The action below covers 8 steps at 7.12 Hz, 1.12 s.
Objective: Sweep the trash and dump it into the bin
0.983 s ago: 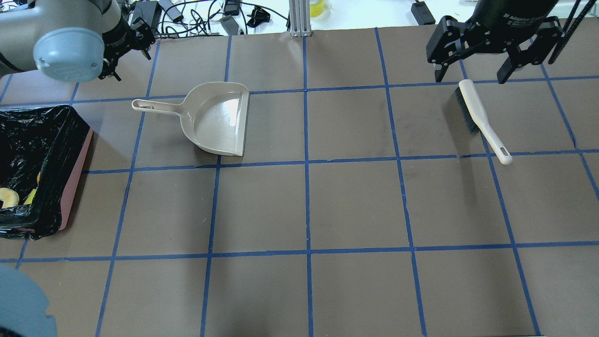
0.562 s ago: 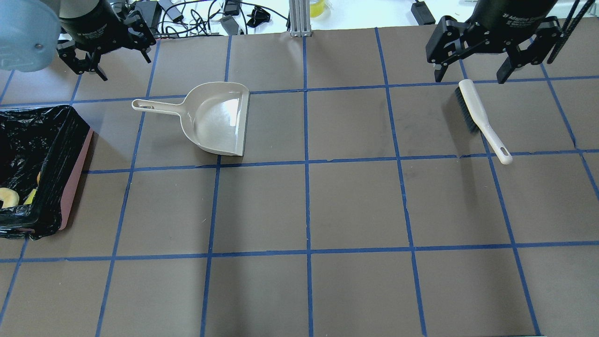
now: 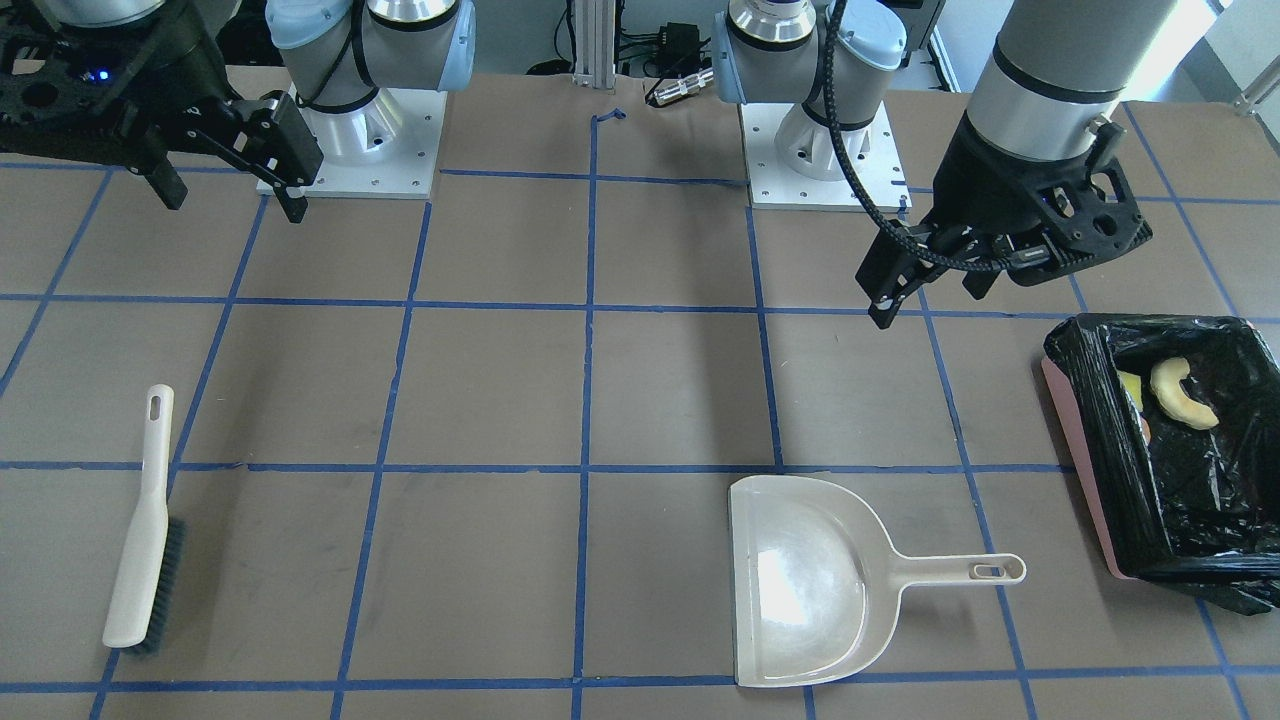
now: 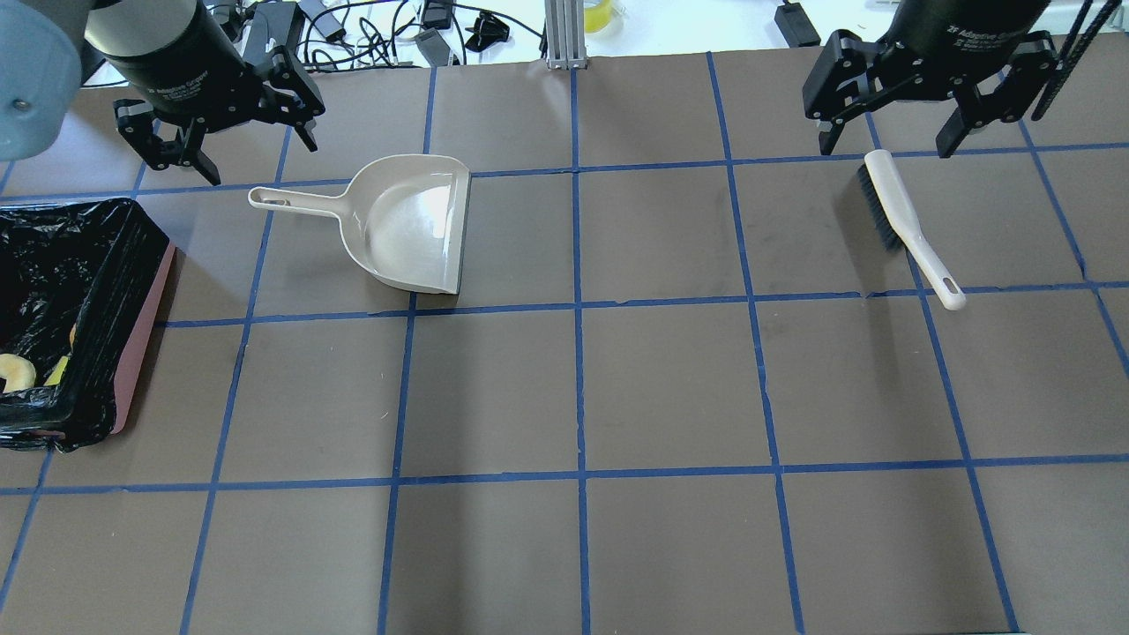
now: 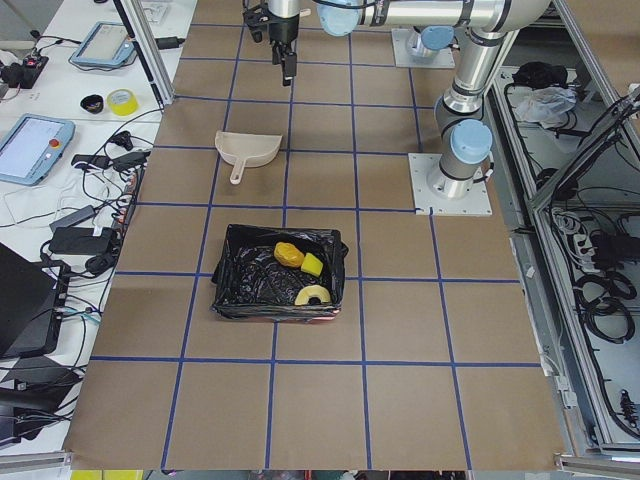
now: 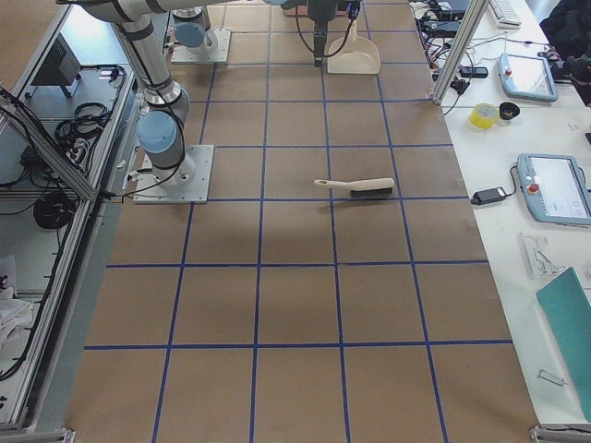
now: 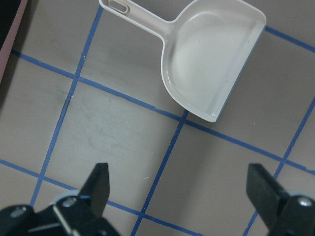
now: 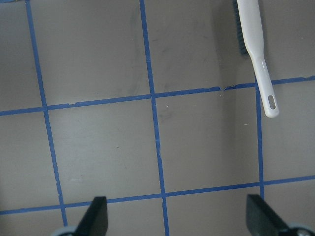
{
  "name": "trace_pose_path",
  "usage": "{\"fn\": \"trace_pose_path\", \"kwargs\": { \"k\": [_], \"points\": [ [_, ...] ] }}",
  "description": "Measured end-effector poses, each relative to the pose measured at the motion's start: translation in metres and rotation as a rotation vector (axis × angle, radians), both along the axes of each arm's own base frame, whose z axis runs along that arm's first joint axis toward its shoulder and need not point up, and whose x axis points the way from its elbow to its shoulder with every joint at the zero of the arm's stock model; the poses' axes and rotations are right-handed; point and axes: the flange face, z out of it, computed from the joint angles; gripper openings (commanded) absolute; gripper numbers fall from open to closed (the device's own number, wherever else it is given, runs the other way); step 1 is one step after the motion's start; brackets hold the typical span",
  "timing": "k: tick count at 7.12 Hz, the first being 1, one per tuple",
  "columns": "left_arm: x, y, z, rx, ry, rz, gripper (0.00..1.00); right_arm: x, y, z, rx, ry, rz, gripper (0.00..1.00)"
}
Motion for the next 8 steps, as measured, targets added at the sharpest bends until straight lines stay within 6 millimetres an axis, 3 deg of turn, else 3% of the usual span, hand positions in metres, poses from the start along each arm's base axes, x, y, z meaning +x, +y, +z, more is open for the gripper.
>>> {"fn": "trace_pose_path", "kwargs": {
  "k": [3,8],
  "points": [
    [-0.002,0.019,0.011,0.055,-0.004,-0.214,1.00,0.000,0.000,0.000,0.001,0.000,0.000,1.00],
    [-0.003,0.032,0.005,0.106,0.002,-0.255,1.00,0.000,0.000,0.000,0.000,0.000,0.000,1.00]
  ]
}}
